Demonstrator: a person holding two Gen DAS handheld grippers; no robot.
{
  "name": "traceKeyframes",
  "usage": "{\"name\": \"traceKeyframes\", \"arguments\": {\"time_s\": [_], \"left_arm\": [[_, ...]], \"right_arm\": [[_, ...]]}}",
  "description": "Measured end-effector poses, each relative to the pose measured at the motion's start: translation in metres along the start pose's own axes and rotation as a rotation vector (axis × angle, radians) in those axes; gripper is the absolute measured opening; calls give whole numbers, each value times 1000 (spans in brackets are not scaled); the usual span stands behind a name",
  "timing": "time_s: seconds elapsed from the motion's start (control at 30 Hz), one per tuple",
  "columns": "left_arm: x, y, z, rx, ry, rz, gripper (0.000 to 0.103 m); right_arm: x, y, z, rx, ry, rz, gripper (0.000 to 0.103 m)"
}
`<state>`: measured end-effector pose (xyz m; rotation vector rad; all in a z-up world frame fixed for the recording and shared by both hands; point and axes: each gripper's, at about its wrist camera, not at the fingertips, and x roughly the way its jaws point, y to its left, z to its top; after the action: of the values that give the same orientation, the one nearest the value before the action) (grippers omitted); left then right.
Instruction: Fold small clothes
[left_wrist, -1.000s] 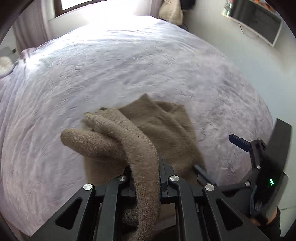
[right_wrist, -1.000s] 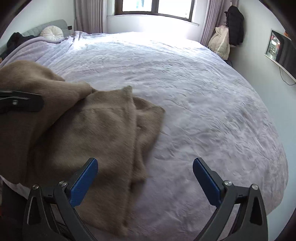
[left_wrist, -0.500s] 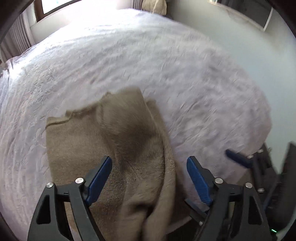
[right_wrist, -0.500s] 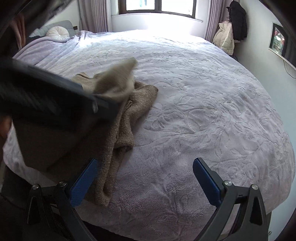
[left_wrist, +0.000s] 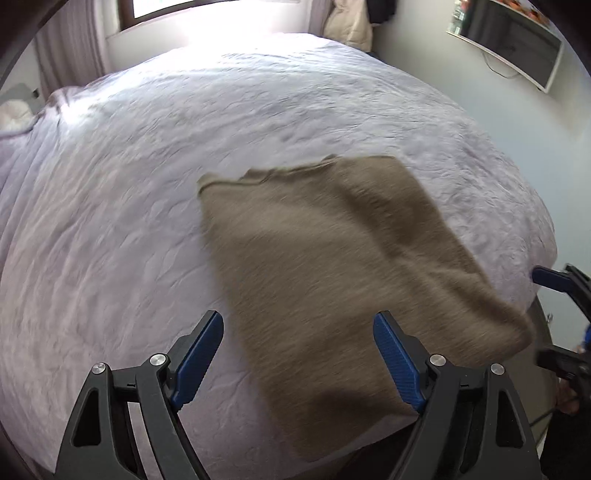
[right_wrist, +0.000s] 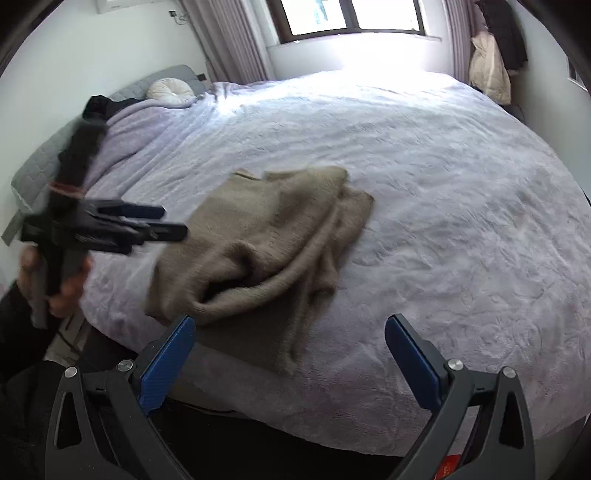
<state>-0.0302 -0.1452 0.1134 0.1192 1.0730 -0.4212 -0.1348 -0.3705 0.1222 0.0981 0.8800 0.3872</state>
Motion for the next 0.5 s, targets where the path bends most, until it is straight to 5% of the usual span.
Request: {"name": "traceKeyframes", "arguments": {"time_s": [0.2, 0.4, 0.5], "left_arm": [[8, 36, -22, -127, 25, -86, 84], [-17, 30, -74, 154, 21, -112, 84], [-16, 14, -95, 247, 42, -122, 84]], "right_arm": [[16, 58, 15, -162, -8, -16, 98], [58, 65, 17, -152, 158, 15, 65], [72, 53, 19, -94, 196, 52, 21]]}}
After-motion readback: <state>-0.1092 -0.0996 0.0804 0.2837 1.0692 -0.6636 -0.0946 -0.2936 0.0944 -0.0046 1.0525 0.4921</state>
